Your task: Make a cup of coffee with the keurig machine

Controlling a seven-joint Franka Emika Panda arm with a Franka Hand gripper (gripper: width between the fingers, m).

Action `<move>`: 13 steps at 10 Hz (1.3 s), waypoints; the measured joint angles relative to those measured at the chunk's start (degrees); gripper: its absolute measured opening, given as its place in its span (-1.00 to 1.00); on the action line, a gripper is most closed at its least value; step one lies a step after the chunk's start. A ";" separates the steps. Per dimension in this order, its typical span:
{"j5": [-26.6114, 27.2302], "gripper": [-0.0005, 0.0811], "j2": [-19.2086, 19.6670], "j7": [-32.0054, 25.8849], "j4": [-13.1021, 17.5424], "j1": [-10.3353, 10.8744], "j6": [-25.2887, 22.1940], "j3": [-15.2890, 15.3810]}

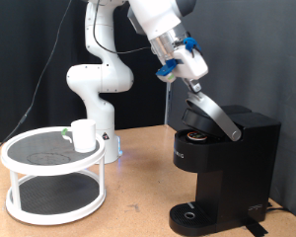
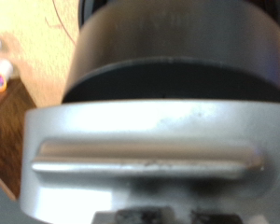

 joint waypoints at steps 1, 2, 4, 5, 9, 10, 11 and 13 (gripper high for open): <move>-1.36 -0.99 0.50 0.14 -0.91 -0.56 1.20 0.01; -2.59 -0.99 1.34 0.17 -1.82 -1.13 2.30 0.01; -3.63 -0.99 3.63 0.17 -3.17 -1.68 5.43 0.04; -4.08 -0.99 5.30 0.17 -3.65 -1.69 7.55 0.14; -4.63 -0.99 8.36 -0.43 -3.59 -2.13 10.82 -0.02; -4.63 -0.99 9.15 -0.97 -3.43 -2.15 11.78 -0.08; -4.03 -0.99 9.27 -1.95 -3.37 -2.14 12.14 -0.07; 0.18 -0.99 9.31 -6.90 -3.40 -2.14 12.57 -0.18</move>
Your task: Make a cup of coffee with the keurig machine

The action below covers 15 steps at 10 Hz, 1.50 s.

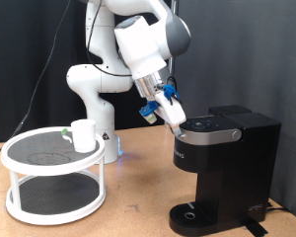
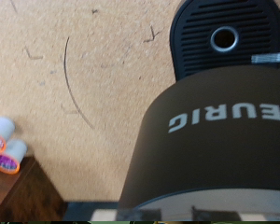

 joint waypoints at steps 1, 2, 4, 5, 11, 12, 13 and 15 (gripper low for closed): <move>2.64 -0.99 0.01 -3.11 -0.08 0.00 0.00 -0.24; 4.62 -0.99 -0.07 -5.88 -0.09 0.00 -0.40 -0.53; 5.70 -0.99 -0.95 -9.04 -0.15 -0.02 -2.96 -1.32; 5.00 -0.99 -1.68 -9.37 -0.26 -0.07 -5.34 -1.69; 5.81 -0.99 -5.89 -10.02 -2.22 -0.51 -10.14 -2.30; 8.14 -0.99 -6.63 -11.31 -2.50 -0.47 -10.91 -2.86; 7.22 -0.99 -6.59 -11.14 -2.50 -0.49 -10.88 -2.78; 8.21 -0.99 -6.79 -7.23 -3.41 -0.47 -8.96 -2.32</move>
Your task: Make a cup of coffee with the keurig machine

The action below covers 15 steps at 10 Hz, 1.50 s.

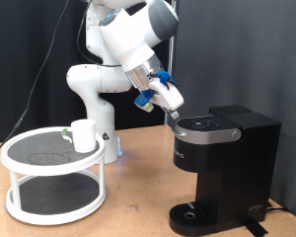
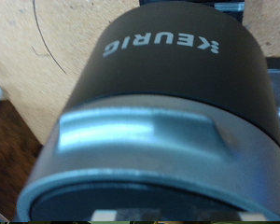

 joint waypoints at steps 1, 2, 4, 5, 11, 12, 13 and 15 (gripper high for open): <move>2.10 -0.99 -0.73 2.66 -1.71 -0.05 0.65 -0.06; 4.12 -0.99 -2.03 5.95 -3.73 -0.17 0.16 -0.58; 4.37 -0.99 -5.05 6.81 -7.26 -0.72 -3.07 -2.08; 4.37 -0.99 -6.57 4.62 -8.60 -0.82 -5.58 -3.37; 2.99 -0.99 -15.95 -3.65 -15.80 -2.16 -8.88 -7.88; 4.01 -0.99 -15.91 -3.18 -15.81 -2.18 -10.78 -8.54; 4.52 -0.99 -16.22 -2.65 -15.95 -2.46 -13.92 -10.34; 3.54 -0.99 -18.02 -1.89 -17.16 -4.60 -18.34 -13.64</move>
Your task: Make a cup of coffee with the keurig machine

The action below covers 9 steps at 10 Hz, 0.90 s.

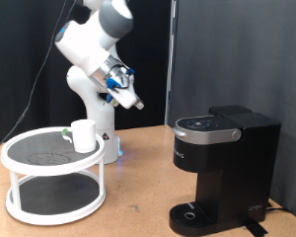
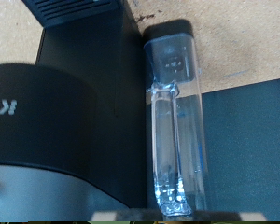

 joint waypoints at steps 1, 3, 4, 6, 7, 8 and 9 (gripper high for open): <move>-2.16 -0.99 -1.14 0.03 -0.64 -1.33 -1.33 -0.98; -6.81 -0.99 -3.36 -0.78 -1.24 -3.76 -4.93 -3.19; -8.27 -0.99 -4.36 -1.92 -1.30 -4.75 -6.93 -4.77; -11.58 -0.99 -6.13 -4.50 -1.20 -6.56 -11.60 -8.29; -13.43 -0.99 -6.97 -5.97 -1.11 -7.44 -13.68 -10.02; -15.39 -0.99 -7.80 -7.21 -0.95 -8.37 -15.48 -11.60; -16.24 -0.99 -8.67 -7.92 -0.94 -8.95 -16.64 -12.48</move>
